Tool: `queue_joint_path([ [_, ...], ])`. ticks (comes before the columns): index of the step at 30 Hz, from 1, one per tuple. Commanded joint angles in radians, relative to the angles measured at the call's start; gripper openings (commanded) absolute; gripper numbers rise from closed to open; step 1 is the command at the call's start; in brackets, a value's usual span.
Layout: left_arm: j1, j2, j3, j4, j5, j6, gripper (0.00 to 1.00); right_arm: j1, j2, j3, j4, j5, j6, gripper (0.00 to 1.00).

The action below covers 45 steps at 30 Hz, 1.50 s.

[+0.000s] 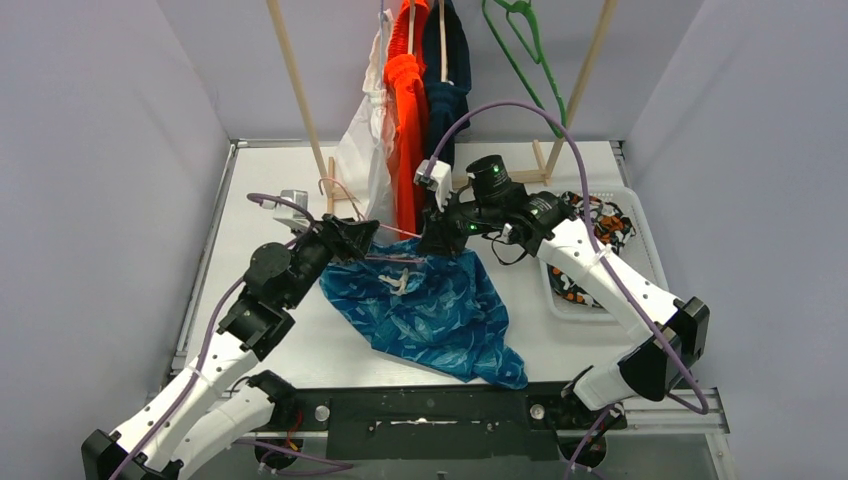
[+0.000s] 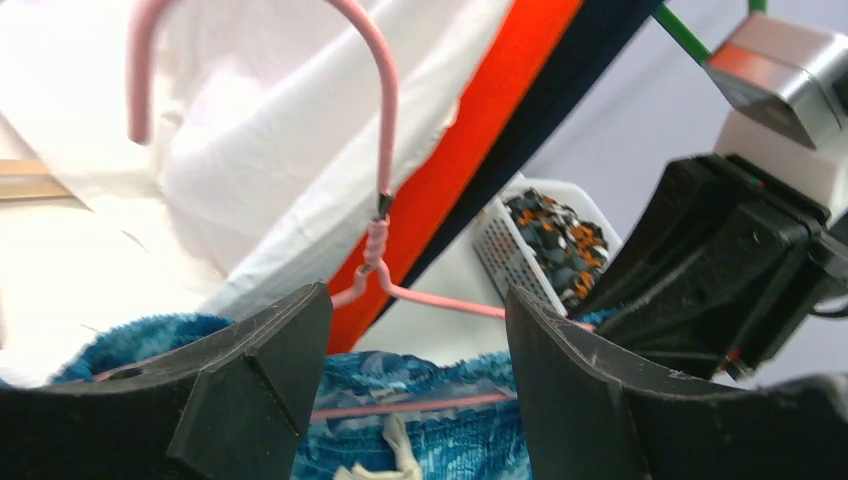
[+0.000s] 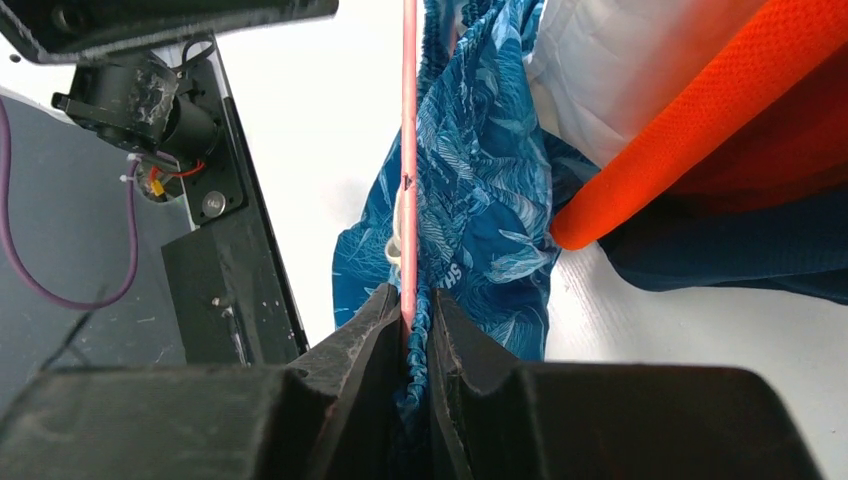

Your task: Remove the shorts from the hanger

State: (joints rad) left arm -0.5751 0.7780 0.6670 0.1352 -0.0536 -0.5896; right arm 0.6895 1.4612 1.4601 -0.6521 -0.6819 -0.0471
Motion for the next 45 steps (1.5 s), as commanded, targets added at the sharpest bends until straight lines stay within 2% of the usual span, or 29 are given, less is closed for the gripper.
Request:
queue_joint_path([
  [1,-0.006,-0.008,0.020,0.125,-0.157,0.030,0.63,0.010,-0.006,0.057,0.027,-0.006,0.014,0.00],
  [5,-0.005,-0.014,0.048,0.057,-0.167,0.041,0.63,0.010,-0.001,0.061,0.024,0.006,0.019,0.00],
  [10,-0.004,-0.003,0.017,0.060,-0.142,0.136,0.63,0.010,0.012,0.082,0.013,-0.024,0.034,0.00],
  [15,-0.004,0.039,0.047,0.078,-0.143,0.110,0.46,0.010,0.031,0.112,-0.029,-0.061,0.028,0.00],
  [24,-0.002,0.059,0.090,0.090,-0.166,0.100,0.48,0.010,0.027,0.139,-0.092,-0.047,-0.017,0.00],
  [31,-0.003,0.070,0.075,0.080,-0.141,0.094,0.42,0.010,0.014,0.116,-0.062,-0.056,0.002,0.00],
  [35,-0.003,0.070,0.066,0.088,-0.140,0.076,0.34,0.010,0.005,0.114,-0.053,-0.080,0.003,0.00],
  [45,0.007,0.069,0.061,0.080,-0.130,0.058,0.29,0.010,-0.046,0.076,-0.029,-0.101,-0.010,0.00],
])
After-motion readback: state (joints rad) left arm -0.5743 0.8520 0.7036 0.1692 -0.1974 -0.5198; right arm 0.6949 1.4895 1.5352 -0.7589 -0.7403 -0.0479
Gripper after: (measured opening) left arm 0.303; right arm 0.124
